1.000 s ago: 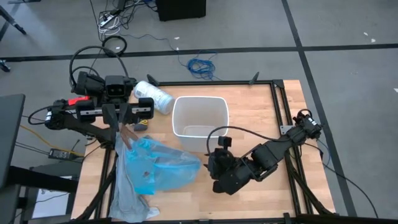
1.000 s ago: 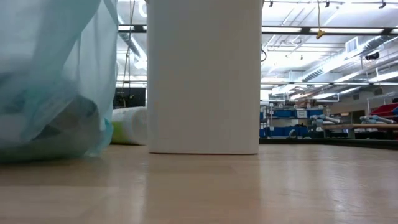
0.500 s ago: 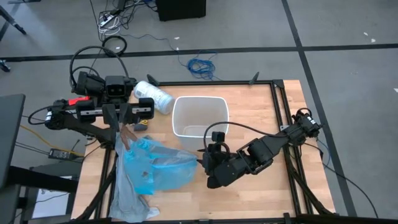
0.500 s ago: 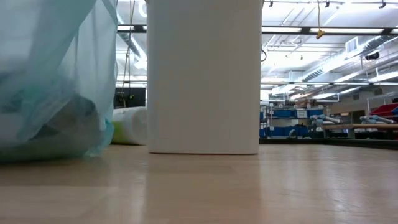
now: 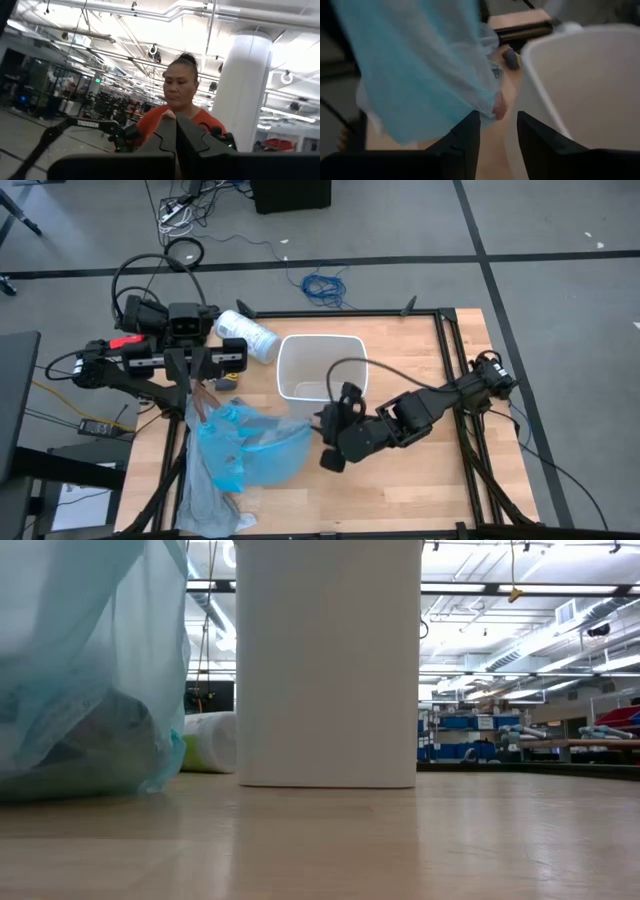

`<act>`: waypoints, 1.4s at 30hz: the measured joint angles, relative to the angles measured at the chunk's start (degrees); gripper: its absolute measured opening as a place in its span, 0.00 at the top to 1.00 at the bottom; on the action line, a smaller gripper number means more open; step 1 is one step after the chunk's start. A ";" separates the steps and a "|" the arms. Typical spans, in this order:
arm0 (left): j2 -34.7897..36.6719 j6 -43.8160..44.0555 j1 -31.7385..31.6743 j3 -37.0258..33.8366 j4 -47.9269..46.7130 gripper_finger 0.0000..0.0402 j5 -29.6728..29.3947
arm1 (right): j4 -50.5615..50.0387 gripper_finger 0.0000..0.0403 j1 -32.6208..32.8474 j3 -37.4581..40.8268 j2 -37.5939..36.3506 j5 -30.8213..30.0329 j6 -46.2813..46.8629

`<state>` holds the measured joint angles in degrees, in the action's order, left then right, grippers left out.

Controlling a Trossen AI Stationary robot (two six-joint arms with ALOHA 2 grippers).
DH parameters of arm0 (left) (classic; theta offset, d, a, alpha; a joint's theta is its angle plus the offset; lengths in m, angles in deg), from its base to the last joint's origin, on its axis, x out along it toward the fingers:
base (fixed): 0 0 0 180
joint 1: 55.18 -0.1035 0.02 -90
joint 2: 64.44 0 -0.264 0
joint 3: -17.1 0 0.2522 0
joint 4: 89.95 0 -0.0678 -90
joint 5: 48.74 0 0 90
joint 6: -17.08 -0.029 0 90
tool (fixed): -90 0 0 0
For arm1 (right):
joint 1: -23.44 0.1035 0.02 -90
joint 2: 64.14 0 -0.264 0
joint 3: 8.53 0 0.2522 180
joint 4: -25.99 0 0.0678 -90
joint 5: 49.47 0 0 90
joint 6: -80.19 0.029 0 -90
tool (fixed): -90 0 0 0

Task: Place trash/remove bag and relplace
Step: Close the blue trash bag

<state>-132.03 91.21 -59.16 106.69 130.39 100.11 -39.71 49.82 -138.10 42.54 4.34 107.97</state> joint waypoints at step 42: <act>-3.89 -19.92 -0.33 0.44 -11.16 0.99 -20.81 | 49.24 0.61 -6.18 -0.05 -3.80 4.04 -28.63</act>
<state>-135.92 71.29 -59.50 107.13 119.23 79.30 9.53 43.64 -138.15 38.74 8.37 79.35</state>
